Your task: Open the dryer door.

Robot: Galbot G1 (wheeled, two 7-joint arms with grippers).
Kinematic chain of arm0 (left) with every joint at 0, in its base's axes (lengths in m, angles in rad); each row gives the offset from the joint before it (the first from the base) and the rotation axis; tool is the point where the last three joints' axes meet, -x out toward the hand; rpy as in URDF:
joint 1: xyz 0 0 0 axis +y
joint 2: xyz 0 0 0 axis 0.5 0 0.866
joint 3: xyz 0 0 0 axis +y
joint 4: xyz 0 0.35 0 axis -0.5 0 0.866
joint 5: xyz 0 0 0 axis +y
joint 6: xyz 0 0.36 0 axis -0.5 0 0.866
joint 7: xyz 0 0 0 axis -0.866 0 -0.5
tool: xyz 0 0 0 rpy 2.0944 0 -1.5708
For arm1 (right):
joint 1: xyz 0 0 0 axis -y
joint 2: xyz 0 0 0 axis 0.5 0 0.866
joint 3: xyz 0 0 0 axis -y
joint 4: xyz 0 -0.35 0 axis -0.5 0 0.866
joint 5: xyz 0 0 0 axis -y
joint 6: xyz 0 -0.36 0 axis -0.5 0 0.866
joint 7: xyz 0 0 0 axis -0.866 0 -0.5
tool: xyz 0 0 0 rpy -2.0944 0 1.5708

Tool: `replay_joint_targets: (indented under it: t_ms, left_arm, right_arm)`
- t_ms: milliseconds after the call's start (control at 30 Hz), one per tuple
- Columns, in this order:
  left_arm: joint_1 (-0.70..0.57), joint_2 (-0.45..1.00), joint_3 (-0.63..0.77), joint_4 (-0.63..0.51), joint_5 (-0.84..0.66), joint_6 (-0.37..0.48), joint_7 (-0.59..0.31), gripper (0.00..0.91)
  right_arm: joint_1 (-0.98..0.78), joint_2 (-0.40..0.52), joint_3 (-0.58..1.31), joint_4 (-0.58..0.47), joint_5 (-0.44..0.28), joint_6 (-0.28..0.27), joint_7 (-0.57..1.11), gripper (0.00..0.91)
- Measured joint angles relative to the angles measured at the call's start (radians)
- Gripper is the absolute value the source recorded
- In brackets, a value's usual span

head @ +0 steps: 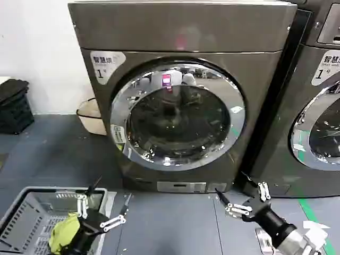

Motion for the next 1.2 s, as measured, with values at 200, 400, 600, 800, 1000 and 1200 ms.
replay_joint_targets:
  t_ms: [200,400,600,800,1000,1200]
  left_arm:
    - [0.006,0.003,0.000,-0.014,-0.001,0.002,0.002,0.907]
    - [0.016,0.002,-0.003,-0.027,0.001,0.003,0.002,0.907]
    - [0.022,-0.004,-0.003,-0.035,0.003,0.004,0.003,0.907]
    - [0.025,-0.005,-0.003,-0.044,0.001,0.006,0.007,0.907]
    - [0.025,-0.006,-0.002,-0.053,0.001,0.008,0.012,0.907]
    - [0.028,-0.006,-0.001,-0.057,0.001,0.009,0.015,0.907]
  right_arm:
    - [0.074,-0.041,-0.035,-0.034,0.074,0.012,0.012,0.907]
    - [0.153,-0.097,-0.070,-0.075,0.151,0.022,0.022,0.907]
    - [0.241,-0.164,-0.121,-0.132,0.214,0.028,0.019,0.907]
    - [0.338,-0.217,-0.208,-0.198,0.245,0.040,0.020,0.907]
    - [0.445,-0.237,-0.307,-0.259,0.266,0.051,0.021,0.907]
    - [0.572,-0.242,-0.417,-0.318,0.304,0.052,0.036,0.907]
